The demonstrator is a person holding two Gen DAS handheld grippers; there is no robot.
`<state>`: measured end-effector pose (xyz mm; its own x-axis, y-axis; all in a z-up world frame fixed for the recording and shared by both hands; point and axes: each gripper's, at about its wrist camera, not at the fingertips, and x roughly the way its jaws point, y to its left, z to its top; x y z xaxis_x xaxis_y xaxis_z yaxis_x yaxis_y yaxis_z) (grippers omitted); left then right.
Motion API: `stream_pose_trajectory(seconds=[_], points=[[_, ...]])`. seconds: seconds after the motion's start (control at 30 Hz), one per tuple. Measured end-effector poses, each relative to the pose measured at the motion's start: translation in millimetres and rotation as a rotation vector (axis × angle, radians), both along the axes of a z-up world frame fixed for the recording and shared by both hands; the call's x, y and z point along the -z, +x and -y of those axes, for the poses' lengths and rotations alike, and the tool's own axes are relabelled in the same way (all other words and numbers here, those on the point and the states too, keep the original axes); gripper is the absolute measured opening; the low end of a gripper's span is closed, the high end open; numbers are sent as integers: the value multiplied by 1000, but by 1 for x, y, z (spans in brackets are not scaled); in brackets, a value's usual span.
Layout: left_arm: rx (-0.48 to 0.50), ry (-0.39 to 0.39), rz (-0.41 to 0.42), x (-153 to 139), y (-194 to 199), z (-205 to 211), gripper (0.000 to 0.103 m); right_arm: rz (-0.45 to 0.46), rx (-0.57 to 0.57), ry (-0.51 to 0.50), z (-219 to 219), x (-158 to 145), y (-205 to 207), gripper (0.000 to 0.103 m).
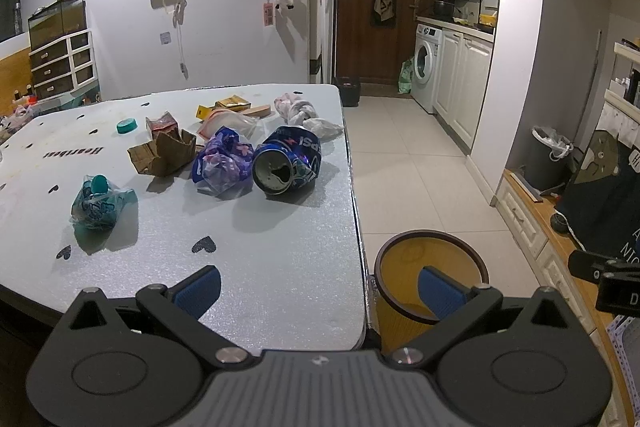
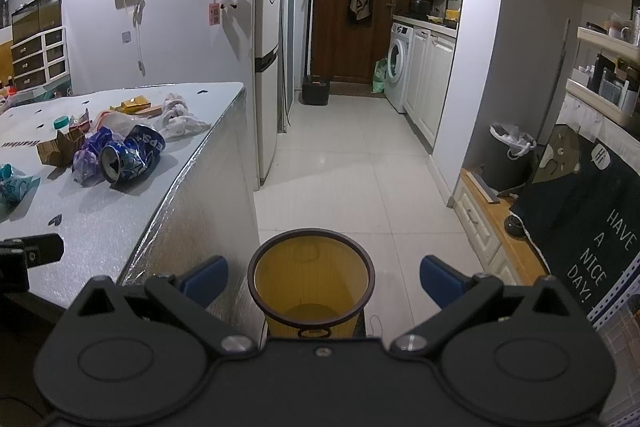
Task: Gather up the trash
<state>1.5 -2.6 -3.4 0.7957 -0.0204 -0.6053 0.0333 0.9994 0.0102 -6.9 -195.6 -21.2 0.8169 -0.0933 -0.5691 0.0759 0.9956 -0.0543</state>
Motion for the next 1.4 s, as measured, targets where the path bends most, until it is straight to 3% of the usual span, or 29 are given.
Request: stream_pose_trajectory(seconds=[0.27,0.57,1.03,1.27,1.4], points=[[-49,-24,-1,7,8,-16,103,-4,6,10,-1,3,7,103],[-187,-29,3,11,31,-67,103,30,-19,18,-17,12,37,103],[-413,-21,-4,35,56,-162,103,157,-306,28,-86,32,95,103],[-462,-41,-22,49,71,-191,103,219,-398,-43,-125,40,131,103],[-467,-30,-42,58,78,-198,103,215,-517,-69,-139,39,165,103]])
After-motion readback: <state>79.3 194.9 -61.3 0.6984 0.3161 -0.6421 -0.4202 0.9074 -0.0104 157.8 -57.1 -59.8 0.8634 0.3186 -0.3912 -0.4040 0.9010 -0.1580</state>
